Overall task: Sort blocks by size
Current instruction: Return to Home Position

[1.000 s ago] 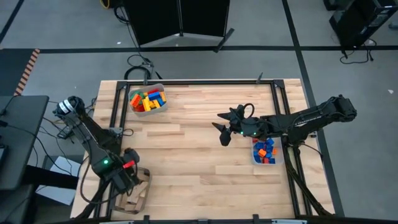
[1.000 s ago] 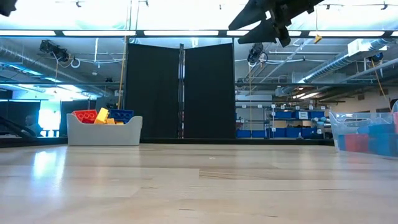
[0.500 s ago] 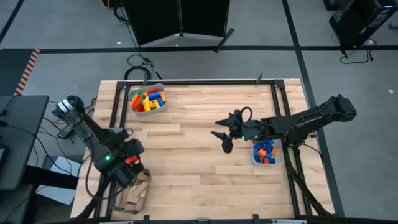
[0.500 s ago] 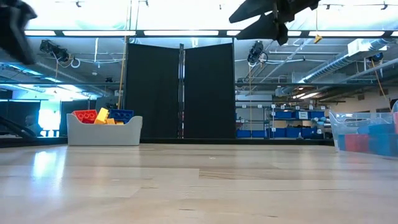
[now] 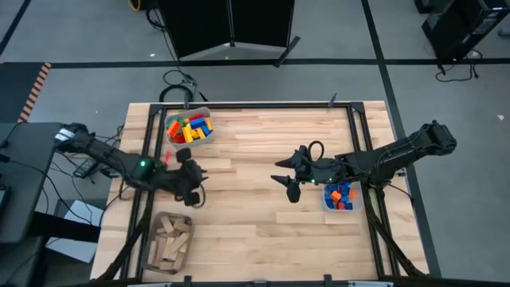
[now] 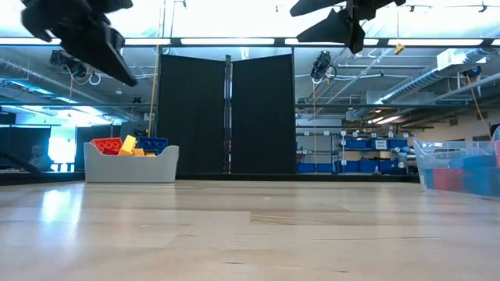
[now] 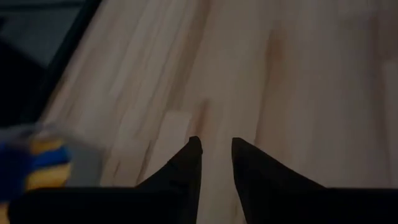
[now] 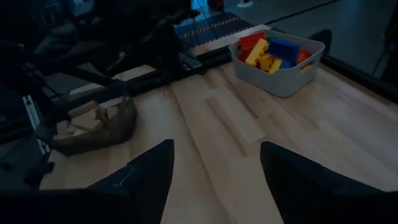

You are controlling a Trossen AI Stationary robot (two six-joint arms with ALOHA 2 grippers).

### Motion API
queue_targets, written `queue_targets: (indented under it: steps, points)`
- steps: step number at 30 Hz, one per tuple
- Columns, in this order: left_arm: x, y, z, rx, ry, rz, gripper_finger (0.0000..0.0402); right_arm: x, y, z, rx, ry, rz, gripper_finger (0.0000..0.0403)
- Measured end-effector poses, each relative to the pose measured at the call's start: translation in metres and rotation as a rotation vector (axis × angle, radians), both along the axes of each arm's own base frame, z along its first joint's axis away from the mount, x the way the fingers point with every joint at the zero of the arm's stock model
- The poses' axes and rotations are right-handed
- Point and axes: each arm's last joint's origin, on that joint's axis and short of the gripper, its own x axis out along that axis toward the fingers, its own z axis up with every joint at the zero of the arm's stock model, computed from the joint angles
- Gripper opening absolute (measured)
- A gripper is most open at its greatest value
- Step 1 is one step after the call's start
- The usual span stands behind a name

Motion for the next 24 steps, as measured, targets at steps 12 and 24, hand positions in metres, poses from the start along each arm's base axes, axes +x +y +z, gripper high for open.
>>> queue_targets:
  steps: [12,24]
  points:
    - [-0.045,0.056,-0.019,-0.013,-0.528,-0.046,0.0097,0.0,0.003,0.001,0.037,-0.019,-0.002,0.0252]
    - [-0.079,0.056,-0.057,-0.177,-0.817,-0.191,0.0097,0.0,0.003,0.002,0.04,-0.029,-0.002,0.0252]
